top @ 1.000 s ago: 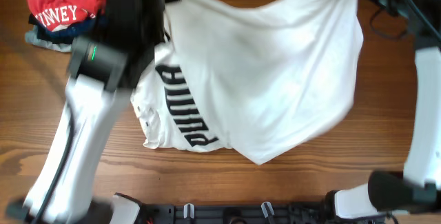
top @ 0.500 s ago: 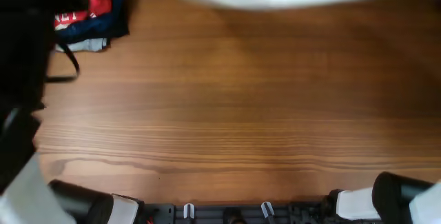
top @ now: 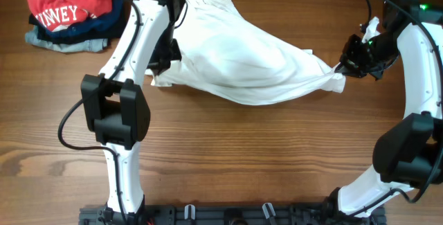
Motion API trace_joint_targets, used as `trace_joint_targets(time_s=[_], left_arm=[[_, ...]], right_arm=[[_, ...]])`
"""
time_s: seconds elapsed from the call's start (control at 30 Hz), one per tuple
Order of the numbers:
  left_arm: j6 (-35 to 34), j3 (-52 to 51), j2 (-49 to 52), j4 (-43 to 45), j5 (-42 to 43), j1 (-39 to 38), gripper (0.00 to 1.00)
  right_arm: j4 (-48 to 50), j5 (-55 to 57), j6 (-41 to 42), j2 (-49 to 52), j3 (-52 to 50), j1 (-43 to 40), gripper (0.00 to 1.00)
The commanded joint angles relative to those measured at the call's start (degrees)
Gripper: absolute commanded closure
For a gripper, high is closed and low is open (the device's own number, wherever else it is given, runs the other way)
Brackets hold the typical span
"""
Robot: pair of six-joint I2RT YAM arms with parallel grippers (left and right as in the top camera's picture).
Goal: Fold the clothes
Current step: 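Lay the shirt down on the table with both grippers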
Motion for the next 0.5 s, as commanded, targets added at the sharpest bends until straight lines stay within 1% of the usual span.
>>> trace_joint_targets(time_s=[0.0,0.07,0.1,0.17,0.2,0.23,0.27,0.33,0.37,0.43,0.47], left_arm=[[2.93,-1.95,-5.86,-0.13,8.92,2.14,0.96],[2.82,-2.38,-9.92,-0.13,8.61,2.16,0.96],[2.69,-2.93,-14.10,-0.13,8.46,2.16,0.96],[2.01,-5.05,-22.05,-0.11,8.70,2.08,0.96],[2.01,-6.67,-26.25,-0.11,9.35,2.08,0.96],[2.36,-8.57,-30.10,-0.09,9.99,2.05,0.93],[2.49,-10.56,-33.24,-0.09,10.19,2.05,0.91],[2.58,-15.76,-38.88,-0.09,10.23,2.05,0.95],[2.58,-18.93,-41.62,-0.09,10.38,2.05,0.85],[2.62,-22.43,-43.74,-0.09,11.13,2.05,0.70],[2.62,-23.82,-44.15,-0.07,11.63,2.05,0.68]], right_arm=[[-0.98,0.52,-1.31,-5.70,0.02,0.74,0.95],[-0.96,0.66,-1.20,-8.96,0.02,0.85,0.95],[-1.14,1.73,-1.01,-11.52,0.02,0.94,0.94],[-1.86,1.97,-0.94,-14.73,0.02,0.94,0.85],[-2.29,1.99,-1.42,-15.78,0.02,0.96,0.60],[-2.93,1.99,-2.43,-16.20,0.00,1.11,0.35],[-3.85,1.99,-2.78,-16.20,0.00,1.40,0.36],[-4.76,1.77,-2.73,-16.15,-0.74,2.27,0.48],[-4.33,1.79,-2.73,-16.15,-0.85,3.02,0.46],[-2.27,1.60,-2.62,-16.15,-0.85,3.45,0.36],[-1.33,1.33,-2.60,-16.13,-0.85,3.45,0.34]])
